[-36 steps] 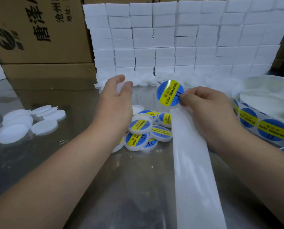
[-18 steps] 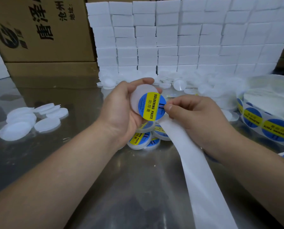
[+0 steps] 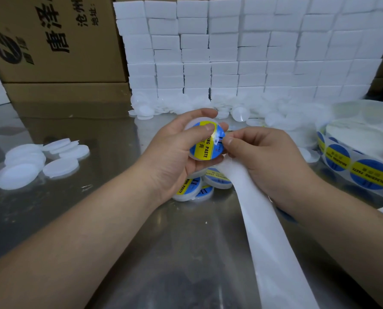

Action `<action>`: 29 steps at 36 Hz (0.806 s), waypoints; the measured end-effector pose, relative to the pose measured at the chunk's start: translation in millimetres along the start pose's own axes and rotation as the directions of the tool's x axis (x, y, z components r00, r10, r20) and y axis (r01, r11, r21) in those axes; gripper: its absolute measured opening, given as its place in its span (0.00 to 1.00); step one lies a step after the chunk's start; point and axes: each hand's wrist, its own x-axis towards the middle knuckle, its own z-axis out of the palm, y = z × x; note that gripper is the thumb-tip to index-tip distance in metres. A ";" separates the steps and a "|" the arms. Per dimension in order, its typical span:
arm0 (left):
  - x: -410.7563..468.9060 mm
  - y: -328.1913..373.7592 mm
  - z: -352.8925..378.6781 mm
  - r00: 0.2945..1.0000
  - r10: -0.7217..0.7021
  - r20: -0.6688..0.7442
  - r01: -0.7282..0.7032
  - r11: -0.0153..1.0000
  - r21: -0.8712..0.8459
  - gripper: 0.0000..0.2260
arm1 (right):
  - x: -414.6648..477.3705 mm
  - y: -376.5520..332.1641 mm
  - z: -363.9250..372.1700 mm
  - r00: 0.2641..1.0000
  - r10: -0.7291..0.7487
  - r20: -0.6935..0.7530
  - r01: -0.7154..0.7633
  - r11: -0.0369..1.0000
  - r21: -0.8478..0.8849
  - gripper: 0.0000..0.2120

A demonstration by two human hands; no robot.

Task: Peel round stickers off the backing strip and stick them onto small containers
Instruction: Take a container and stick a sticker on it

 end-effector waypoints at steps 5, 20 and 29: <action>-0.1 -1.7 0.4 1.000 0.013 0.007 -0.013 1.000 0.022 0.08 | -1.0 -1.1 -0.3 1.000 0.007 -0.010 -0.007 1.000 0.013 0.10; -1.7 -1.9 0.8 0.999 0.035 0.016 -0.036 0.998 0.054 0.10 | -0.8 -0.1 -0.6 1.000 0.014 -0.014 -0.014 1.000 -0.010 0.10; -2.8 -1.1 3.0 0.999 0.039 0.009 -0.039 0.995 0.088 0.11 | 0.5 1.2 -0.2 1.000 0.008 -0.022 -0.009 1.000 -0.025 0.11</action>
